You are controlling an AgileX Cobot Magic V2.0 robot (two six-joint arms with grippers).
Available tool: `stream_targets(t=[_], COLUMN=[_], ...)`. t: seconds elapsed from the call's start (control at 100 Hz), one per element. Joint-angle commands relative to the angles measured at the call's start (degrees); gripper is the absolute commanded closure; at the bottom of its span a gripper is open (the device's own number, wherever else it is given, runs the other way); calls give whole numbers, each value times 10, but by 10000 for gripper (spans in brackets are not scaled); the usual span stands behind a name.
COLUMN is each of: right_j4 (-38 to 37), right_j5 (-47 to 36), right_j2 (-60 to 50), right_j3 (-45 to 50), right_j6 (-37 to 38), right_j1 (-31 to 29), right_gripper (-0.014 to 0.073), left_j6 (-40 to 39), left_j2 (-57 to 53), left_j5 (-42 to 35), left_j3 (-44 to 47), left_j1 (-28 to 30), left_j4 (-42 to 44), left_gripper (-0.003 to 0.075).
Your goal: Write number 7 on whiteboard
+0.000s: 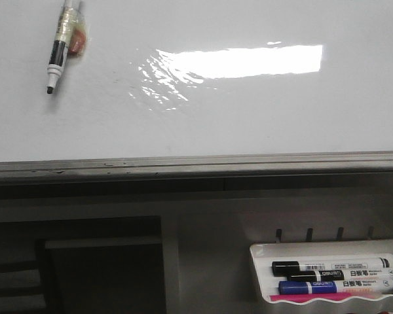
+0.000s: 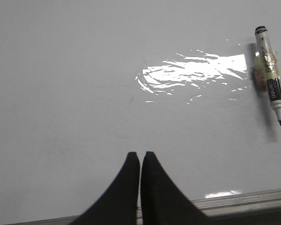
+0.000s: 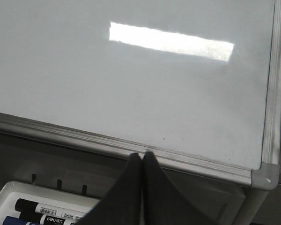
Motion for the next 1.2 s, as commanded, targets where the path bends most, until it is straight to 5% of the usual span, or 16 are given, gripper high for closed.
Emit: stream_targets(t=[0.0, 0.92, 1.19], right_j4=[-7, -7, 100], right_j5=[-47, -57, -88], right_j2=[-11, -11, -11], right_j3=[18, 18, 18], right_j6=[-4, -4, -4], right_j1=[-4, -4, -4], right_gripper=[665, 665, 665], left_j6=[-5, -5, -5], left_j2=[-17, -17, -17], left_j5=[-40, -40, -41], left_j3=[20, 20, 20], left_j1=[1, 1, 1], left_j4=[-5, -10, -154], left_gripper=[741, 741, 741])
